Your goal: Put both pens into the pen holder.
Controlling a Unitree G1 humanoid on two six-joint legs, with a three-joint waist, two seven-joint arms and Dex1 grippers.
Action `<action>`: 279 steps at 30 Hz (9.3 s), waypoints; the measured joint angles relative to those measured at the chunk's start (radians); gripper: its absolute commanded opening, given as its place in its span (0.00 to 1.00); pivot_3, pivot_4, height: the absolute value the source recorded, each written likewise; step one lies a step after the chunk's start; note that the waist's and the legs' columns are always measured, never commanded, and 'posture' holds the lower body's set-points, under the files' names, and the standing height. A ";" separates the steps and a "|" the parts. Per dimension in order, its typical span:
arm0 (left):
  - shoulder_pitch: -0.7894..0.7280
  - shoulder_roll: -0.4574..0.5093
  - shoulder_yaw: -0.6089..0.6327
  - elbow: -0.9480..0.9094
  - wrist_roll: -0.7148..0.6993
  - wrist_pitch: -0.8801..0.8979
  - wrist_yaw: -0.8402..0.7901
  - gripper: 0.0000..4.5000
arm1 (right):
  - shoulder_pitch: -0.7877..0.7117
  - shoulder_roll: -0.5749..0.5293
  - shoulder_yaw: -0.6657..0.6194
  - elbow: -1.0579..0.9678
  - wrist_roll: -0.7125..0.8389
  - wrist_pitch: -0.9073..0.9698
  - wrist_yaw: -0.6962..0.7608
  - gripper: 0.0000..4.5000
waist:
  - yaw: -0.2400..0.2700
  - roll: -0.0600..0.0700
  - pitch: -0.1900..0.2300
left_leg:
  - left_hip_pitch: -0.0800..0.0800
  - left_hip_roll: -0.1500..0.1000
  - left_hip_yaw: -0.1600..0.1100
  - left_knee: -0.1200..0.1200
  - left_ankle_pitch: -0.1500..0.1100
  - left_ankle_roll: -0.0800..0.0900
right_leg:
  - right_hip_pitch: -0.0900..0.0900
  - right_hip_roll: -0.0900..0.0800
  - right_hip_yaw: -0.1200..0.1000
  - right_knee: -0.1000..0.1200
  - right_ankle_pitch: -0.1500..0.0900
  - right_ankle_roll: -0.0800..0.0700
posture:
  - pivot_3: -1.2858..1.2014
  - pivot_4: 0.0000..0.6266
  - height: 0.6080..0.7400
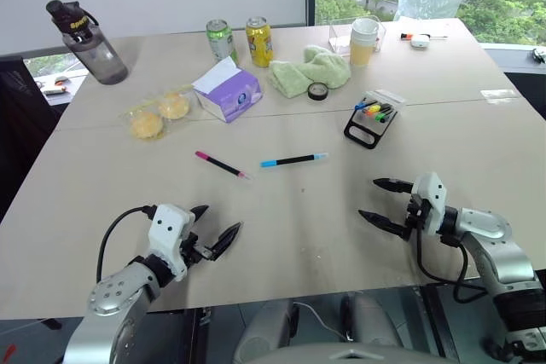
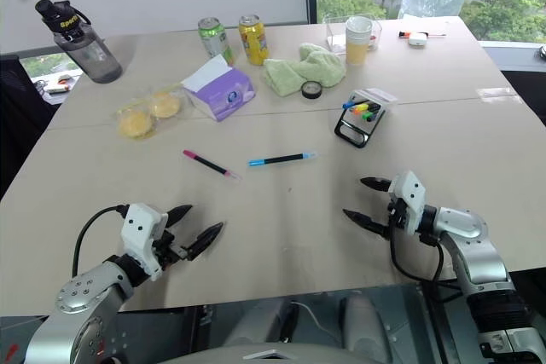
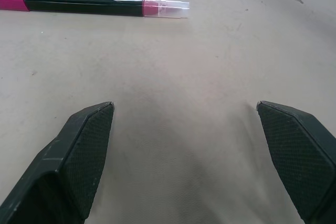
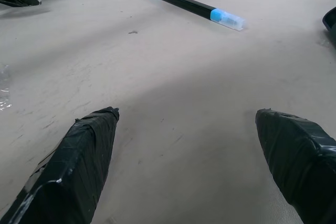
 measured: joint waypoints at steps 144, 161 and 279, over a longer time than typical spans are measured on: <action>-0.611 -0.173 -0.094 0.057 -0.530 0.275 0.002 0.97 | -0.400 0.043 0.159 -0.310 0.226 0.421 -0.448 0.00 | -0.026 -0.006 0.000 | -0.006 -0.002 0.000 0.005 0.000 0.000 | -0.004 0.001 -0.004 -0.001 0.002 0.002 | 0.52 0.24 1.00; -0.648 0.007 -0.186 -0.021 -0.307 0.323 0.072 0.97 | -0.644 0.060 0.184 0.466 -0.437 -0.737 -0.465 0.00 | -0.029 -0.005 0.002 | -0.006 -0.001 0.000 0.003 0.000 0.000 | -0.005 0.002 -0.001 -0.002 0.002 0.002 | 0.52 0.24 1.00; -0.774 -0.075 -0.298 0.261 -0.151 0.179 -0.335 0.00 | -0.273 0.307 -0.131 -0.329 0.591 0.768 -0.507 0.03 | -0.033 -0.003 0.003 | -0.007 -0.002 -0.002 0.006 0.000 0.001 | -0.004 0.000 -0.001 0.000 0.003 0.003 | 0.52 0.24 1.00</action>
